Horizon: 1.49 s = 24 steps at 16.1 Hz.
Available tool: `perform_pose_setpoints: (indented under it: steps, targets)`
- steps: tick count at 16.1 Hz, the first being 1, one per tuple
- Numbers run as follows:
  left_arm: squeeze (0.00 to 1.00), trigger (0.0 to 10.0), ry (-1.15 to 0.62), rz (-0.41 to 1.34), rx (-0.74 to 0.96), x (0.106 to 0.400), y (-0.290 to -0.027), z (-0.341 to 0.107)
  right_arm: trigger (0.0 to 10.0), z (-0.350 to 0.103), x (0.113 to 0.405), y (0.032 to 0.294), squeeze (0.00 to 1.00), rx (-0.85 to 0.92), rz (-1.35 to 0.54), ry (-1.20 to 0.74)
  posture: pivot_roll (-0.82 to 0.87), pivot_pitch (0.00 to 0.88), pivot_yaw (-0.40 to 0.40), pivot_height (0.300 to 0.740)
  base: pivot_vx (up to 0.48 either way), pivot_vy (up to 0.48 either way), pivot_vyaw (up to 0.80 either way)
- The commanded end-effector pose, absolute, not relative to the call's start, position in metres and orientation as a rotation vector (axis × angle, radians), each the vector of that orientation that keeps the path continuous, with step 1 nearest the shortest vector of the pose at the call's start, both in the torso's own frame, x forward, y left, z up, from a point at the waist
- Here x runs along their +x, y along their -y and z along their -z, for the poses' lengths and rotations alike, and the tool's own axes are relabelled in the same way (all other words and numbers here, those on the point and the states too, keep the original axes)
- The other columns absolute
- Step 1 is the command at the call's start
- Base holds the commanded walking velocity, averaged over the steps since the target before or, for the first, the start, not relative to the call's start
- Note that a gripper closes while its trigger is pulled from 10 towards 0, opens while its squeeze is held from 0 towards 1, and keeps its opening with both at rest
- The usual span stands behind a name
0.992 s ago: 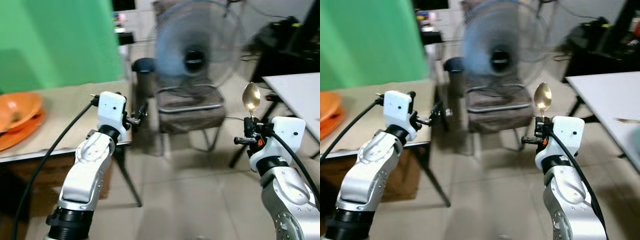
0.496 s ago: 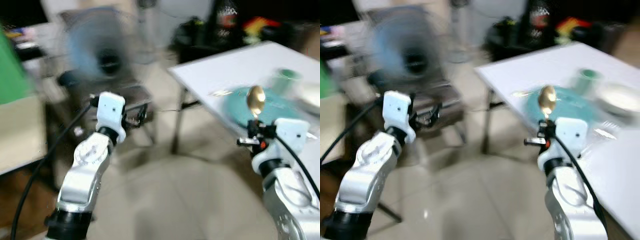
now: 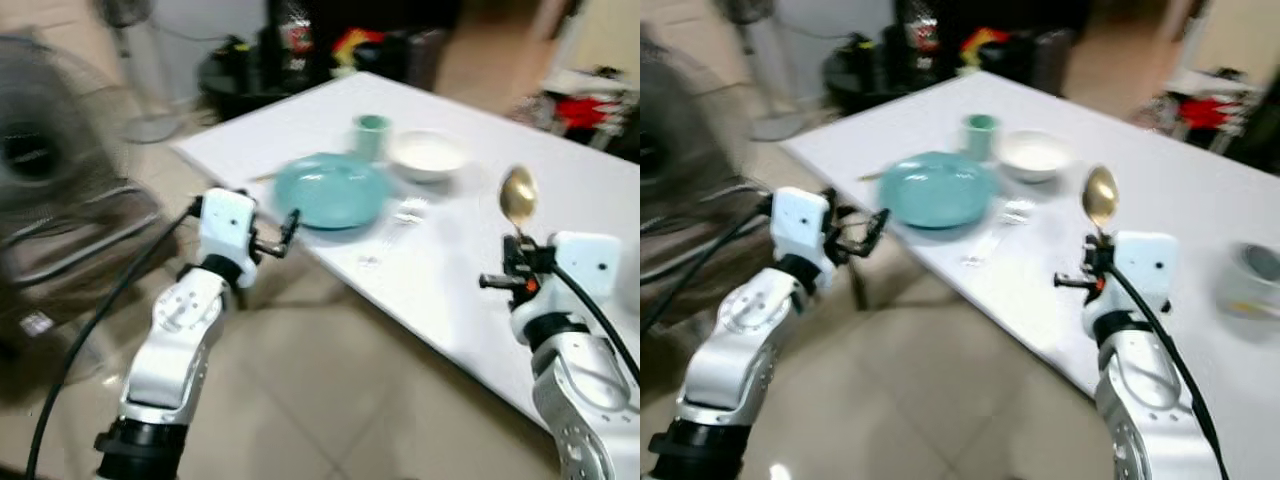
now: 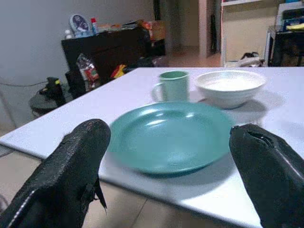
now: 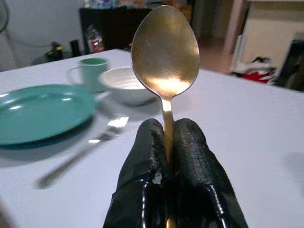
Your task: Setting the table
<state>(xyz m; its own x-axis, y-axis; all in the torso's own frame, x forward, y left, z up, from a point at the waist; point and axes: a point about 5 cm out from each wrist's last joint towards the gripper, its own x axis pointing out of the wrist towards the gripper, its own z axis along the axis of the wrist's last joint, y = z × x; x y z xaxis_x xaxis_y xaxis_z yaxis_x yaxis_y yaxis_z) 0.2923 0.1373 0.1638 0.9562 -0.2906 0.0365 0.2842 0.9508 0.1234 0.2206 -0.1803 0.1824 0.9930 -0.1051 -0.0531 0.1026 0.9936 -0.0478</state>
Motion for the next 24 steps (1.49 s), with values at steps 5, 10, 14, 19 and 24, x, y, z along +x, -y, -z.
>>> perform_pose_setpoints:
  steps: [5,10,14,19,24]
  targets:
    - [0.0,10.0,0.063,0.267,0.121,0.29,-0.14,-0.165,10.0,-0.185,0.224,0.184,0.0,-0.079,0.108,-0.058,-0.07,0.0,0.019,0.74,0.0,-0.293,-0.8]
    - [0.0,10.0,0.019,0.287,0.106,0.295,-0.137,-0.161,10.0,-0.175,0.22,0.19,0.0,-0.073,0.173,-0.129,-0.09,0.0,0.046,0.74,0.0,0.384,-0.8]
    - [0.0,10.0,0.019,0.295,0.108,0.298,-0.137,-0.163,10.0,-0.171,0.218,0.193,0.0,-0.062,0.213,-0.16,-0.09,0.0,0.058,0.74,0.0,0.48,-0.8]
    - [0.0,10.0,0.033,0.288,0.175,0.301,-0.138,-0.165,10.0,-0.168,0.218,0.194,0.0,-0.05,0.234,-0.182,-0.09,0.0,0.062,0.74,0.0,-0.09,-0.8]
    - [0.0,10.0,0.013,0.274,0.135,0.296,-0.139,-0.161,10.0,-0.166,0.225,0.194,0.0,-0.073,0.141,-0.211,-0.09,0.0,0.054,0.74,0.0,0.0,-0.16]
